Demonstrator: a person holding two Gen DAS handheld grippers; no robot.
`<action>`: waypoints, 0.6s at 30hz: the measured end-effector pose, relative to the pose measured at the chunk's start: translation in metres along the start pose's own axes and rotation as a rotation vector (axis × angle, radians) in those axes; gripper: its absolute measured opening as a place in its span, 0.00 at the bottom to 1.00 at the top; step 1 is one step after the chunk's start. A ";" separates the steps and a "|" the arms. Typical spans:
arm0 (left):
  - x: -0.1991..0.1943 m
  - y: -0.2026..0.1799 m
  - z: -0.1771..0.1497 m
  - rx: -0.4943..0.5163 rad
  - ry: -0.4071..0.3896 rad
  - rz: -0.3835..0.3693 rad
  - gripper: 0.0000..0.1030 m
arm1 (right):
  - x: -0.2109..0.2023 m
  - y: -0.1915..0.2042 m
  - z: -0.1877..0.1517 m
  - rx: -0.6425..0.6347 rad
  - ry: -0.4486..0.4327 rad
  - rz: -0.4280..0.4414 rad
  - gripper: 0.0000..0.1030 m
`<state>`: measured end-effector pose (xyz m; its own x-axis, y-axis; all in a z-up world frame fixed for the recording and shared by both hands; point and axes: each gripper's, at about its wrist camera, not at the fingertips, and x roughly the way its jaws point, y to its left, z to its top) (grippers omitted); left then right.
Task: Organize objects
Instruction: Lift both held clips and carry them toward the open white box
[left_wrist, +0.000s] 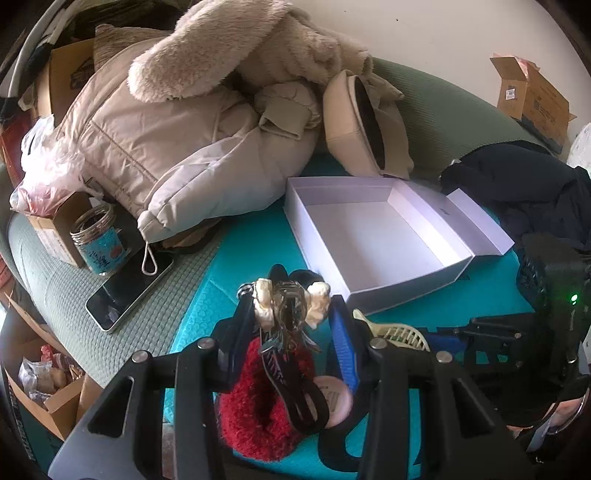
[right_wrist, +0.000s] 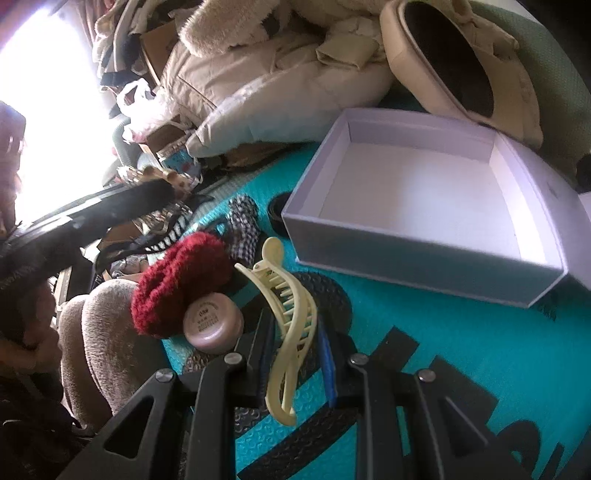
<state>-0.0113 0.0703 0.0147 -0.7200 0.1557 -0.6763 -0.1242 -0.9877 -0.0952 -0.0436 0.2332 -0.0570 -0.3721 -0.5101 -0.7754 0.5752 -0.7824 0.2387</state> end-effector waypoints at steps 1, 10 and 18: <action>0.001 -0.001 0.002 -0.001 0.004 -0.004 0.38 | -0.003 0.000 0.003 -0.008 -0.008 0.001 0.21; 0.011 -0.013 0.021 0.001 0.009 -0.008 0.38 | -0.021 0.001 0.017 -0.041 -0.055 0.057 0.21; 0.029 -0.029 0.040 0.033 0.024 -0.034 0.38 | -0.029 -0.004 0.022 -0.034 -0.080 0.057 0.21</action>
<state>-0.0556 0.1044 0.0271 -0.6984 0.1883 -0.6905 -0.1707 -0.9808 -0.0948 -0.0512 0.2432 -0.0225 -0.3943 -0.5818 -0.7114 0.6213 -0.7391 0.2602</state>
